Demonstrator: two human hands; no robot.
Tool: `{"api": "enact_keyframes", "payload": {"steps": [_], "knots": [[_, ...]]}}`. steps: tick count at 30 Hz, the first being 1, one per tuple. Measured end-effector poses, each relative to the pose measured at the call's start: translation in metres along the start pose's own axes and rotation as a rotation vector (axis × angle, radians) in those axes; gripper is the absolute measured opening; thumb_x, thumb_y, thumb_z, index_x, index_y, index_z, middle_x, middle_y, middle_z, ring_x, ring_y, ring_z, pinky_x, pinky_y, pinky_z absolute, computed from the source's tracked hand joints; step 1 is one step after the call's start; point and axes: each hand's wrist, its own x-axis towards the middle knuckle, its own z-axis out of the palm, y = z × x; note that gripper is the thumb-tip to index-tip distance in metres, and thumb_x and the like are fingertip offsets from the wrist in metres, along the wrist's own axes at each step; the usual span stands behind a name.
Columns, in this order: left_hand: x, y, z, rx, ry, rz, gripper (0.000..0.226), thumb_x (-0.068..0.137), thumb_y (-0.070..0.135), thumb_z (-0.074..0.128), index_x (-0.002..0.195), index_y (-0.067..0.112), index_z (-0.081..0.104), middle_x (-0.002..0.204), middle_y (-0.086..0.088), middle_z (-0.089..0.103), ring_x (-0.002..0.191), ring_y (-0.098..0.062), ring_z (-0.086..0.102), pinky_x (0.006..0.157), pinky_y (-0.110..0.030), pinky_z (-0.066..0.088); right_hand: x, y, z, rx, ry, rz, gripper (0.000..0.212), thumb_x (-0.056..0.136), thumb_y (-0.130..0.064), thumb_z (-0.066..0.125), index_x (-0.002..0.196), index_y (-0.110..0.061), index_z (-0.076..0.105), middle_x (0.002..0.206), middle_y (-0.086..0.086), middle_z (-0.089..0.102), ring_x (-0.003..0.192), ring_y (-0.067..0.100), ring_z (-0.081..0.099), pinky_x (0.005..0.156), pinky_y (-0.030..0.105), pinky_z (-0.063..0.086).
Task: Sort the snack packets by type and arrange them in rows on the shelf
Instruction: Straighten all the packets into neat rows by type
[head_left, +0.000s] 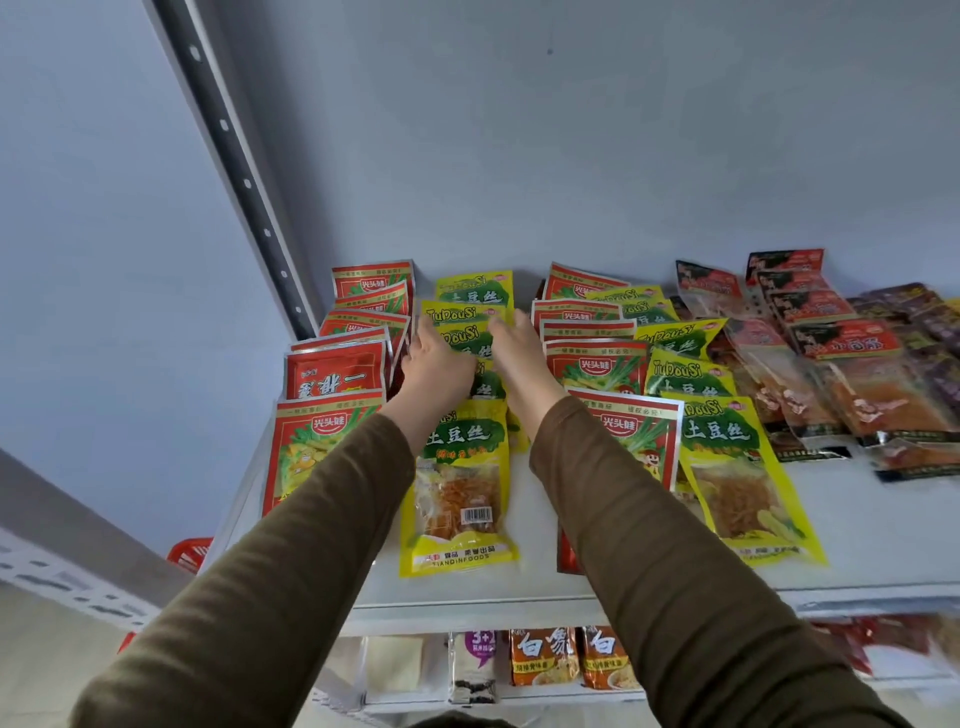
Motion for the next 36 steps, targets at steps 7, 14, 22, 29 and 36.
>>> {"api": "enact_keyframes", "payload": {"steps": [7,14,22,29,36], "knots": [[0.012,0.006,-0.007,-0.222,0.034,-0.108,0.073,0.100,0.015,0.059,0.159,0.021,0.017,0.130,-0.009,0.056,0.109,-0.028,0.063,0.083,-0.043,0.057,0.013,-0.001,-0.013,-0.010,-0.042,0.034,0.058,0.108,-0.028,0.039,0.160,-0.013,0.020,0.159,0.008,0.034,0.111,0.020,0.053,0.068,0.031,0.051],[0.025,0.013,-0.007,-0.334,0.008,-0.197,0.060,0.102,0.009,0.057,0.153,0.017,0.027,0.102,-0.008,0.059,0.085,-0.023,0.065,0.061,-0.035,0.056,0.016,-0.006,-0.007,0.152,-0.124,0.134,0.047,0.109,-0.033,0.037,0.153,-0.017,0.036,0.145,0.004,0.046,0.110,0.016,0.044,0.076,0.033,0.038],[0.006,0.027,-0.024,-0.236,0.064,0.085,0.064,0.102,0.005,0.054,0.157,0.023,0.025,0.127,-0.004,0.061,0.101,-0.019,0.068,0.056,-0.021,0.056,0.028,-0.024,-0.022,0.123,-0.160,0.147,0.051,0.105,-0.052,0.036,0.141,-0.017,0.049,0.125,0.006,0.055,0.122,0.027,0.051,0.109,0.048,0.040],[-0.086,-0.016,-0.030,0.573,-0.184,0.390,0.080,0.105,0.052,0.042,0.164,0.021,-0.002,0.172,-0.002,-0.004,0.158,-0.020,-0.006,0.121,-0.032,-0.003,0.004,-0.016,-0.023,0.109,-0.201,0.151,0.064,0.102,-0.059,0.040,0.156,-0.023,0.034,0.158,0.005,0.040,0.139,0.027,0.044,0.116,0.048,0.034],[-0.109,-0.039,0.009,0.773,-0.231,0.339,0.079,0.101,0.068,0.026,0.163,0.032,-0.006,0.169,0.007,-0.020,0.154,-0.016,-0.024,0.122,-0.060,-0.008,-0.019,0.010,-0.024,0.130,-0.168,0.149,0.061,0.105,-0.054,0.039,0.159,-0.032,0.024,0.164,-0.002,0.029,0.149,0.023,0.031,0.117,0.046,0.025]]}}
